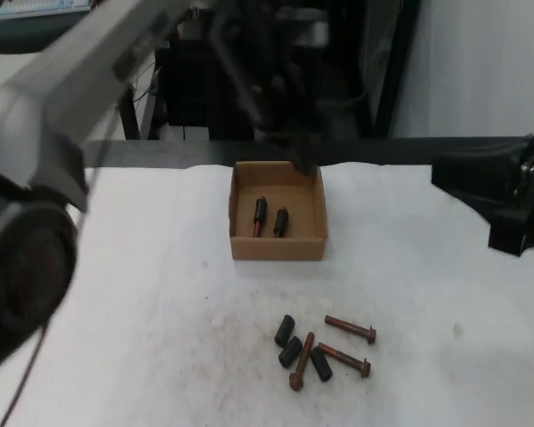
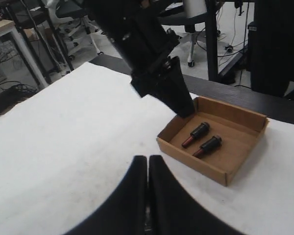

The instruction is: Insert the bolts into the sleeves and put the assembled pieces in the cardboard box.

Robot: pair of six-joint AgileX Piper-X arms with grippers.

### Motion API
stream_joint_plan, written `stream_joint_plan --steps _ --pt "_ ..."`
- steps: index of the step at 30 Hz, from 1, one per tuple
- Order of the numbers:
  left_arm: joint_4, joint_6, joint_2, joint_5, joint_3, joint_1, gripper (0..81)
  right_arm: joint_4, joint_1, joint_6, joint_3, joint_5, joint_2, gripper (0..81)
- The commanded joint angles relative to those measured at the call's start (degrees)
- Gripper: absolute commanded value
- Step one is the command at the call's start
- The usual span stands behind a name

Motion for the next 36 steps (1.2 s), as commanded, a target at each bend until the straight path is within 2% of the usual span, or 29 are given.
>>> stream_joint_plan --steps 1,4,5,8,10,12,14,17,20,22,30,36 --pt "-1.29 2.90 -0.89 -3.65 2.09 -5.43 0.3 0.28 -1.90 -0.28 -0.33 -0.95 -0.29 0.8" --pt "-3.78 9.38 -0.89 -6.98 6.39 -10.36 0.3 0.28 -5.07 -0.28 -0.33 -2.37 -0.29 0.8" --pt "-4.59 14.67 -0.89 -9.50 7.96 -11.72 0.3 0.28 -5.64 -0.28 -0.33 -2.43 -0.29 0.8" --pt "-6.79 25.69 -0.89 -17.06 11.96 -14.28 0.3 0.46 -6.39 -0.28 -0.33 -2.42 -0.49 0.8" --pt "-7.89 26.79 -0.89 -21.81 13.72 -14.82 0.1 0.73 -6.39 -0.28 -0.33 -2.42 -1.04 0.8" --pt "-8.45 23.37 -0.89 -21.80 14.36 -14.80 1.3 1.62 -6.39 -0.28 -0.33 -2.42 -1.78 0.8" --pt "-8.07 22.19 -0.89 -21.36 14.57 -14.46 6.6 3.21 -6.39 -0.28 -0.33 -2.42 -2.58 0.8" --pt "-8.17 22.64 -0.89 -14.68 14.55 -13.42 20.5 5.85 -6.39 -1.12 -0.33 -2.42 -3.35 0.8" --pt "-9.47 28.60 -0.89 -10.74 14.55 -12.70 36.2 8.55 -6.39 -3.01 -0.33 -2.42 -3.63 0.8" --pt "-10.80 29.67 -0.89 -9.35 14.55 -12.19 40.2 10.64 -6.39 -4.66 -0.33 -1.64 -3.82 0.8" --pt "-10.78 32.10 1.36 -8.47 14.75 -11.41 40.4 17.69 -8.70 -8.61 -0.33 11.34 -6.55 0.8" --pt "-10.33 32.10 4.05 -8.48 15.08 -13.04 40.4 19.15 -9.72 -8.61 -0.33 12.22 -8.89 0.8"
